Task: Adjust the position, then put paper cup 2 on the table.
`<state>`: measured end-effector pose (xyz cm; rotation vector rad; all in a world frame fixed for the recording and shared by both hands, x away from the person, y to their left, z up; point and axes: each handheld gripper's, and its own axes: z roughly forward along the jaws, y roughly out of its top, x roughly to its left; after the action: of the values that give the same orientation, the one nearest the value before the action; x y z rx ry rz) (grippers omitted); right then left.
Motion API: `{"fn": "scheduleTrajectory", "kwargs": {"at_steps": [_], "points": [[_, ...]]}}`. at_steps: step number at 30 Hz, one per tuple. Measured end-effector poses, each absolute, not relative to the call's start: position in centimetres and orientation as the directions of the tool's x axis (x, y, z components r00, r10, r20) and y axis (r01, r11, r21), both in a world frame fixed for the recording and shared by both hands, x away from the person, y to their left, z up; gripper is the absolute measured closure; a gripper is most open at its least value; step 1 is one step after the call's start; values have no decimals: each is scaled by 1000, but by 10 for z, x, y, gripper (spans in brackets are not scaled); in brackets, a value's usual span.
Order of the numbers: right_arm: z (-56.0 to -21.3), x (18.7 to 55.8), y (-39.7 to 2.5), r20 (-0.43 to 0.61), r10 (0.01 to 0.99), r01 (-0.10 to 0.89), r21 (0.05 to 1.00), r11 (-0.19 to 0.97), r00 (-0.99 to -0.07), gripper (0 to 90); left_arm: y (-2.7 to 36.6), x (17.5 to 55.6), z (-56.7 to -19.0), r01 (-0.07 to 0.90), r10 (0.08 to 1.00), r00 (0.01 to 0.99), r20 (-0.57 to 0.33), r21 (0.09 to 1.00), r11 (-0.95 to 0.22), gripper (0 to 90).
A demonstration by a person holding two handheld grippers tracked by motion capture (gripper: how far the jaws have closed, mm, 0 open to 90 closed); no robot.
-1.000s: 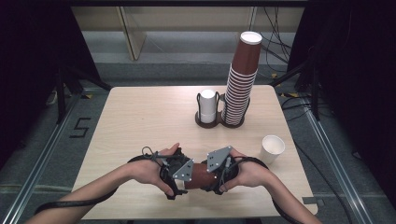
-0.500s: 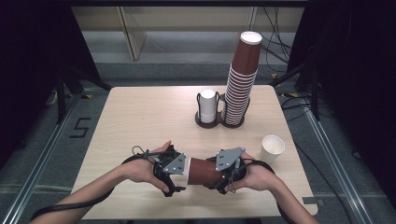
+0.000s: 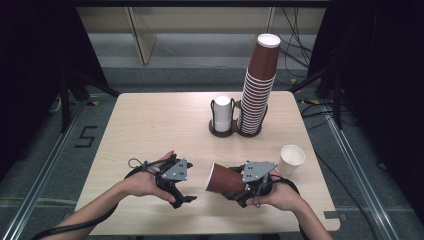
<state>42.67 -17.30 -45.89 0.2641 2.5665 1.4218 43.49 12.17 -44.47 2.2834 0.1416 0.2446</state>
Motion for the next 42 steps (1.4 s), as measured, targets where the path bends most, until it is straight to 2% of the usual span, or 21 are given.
{"fn": "scheduleTrajectory", "kwargs": {"at_steps": [7,18,24,34,42], "points": [[-463,425,-184,-74,324,87,885,457,-943,199,124,437,-439,13,222,963,150,800,-600,4],[-464,419,-199,-75,362,101,891,443,-929,199,122,440,-428,1,205,967,150,805,-594,6],[-461,418,-196,-84,363,88,897,432,-928,198,123,432,-425,-15,190,968,163,795,-607,6],[-466,417,-192,-58,340,106,891,442,-939,197,119,438,-427,18,158,983,91,814,-581,14],[-462,412,-183,-83,310,64,898,436,-947,197,106,438,-424,23,135,989,56,853,-521,2]]}}
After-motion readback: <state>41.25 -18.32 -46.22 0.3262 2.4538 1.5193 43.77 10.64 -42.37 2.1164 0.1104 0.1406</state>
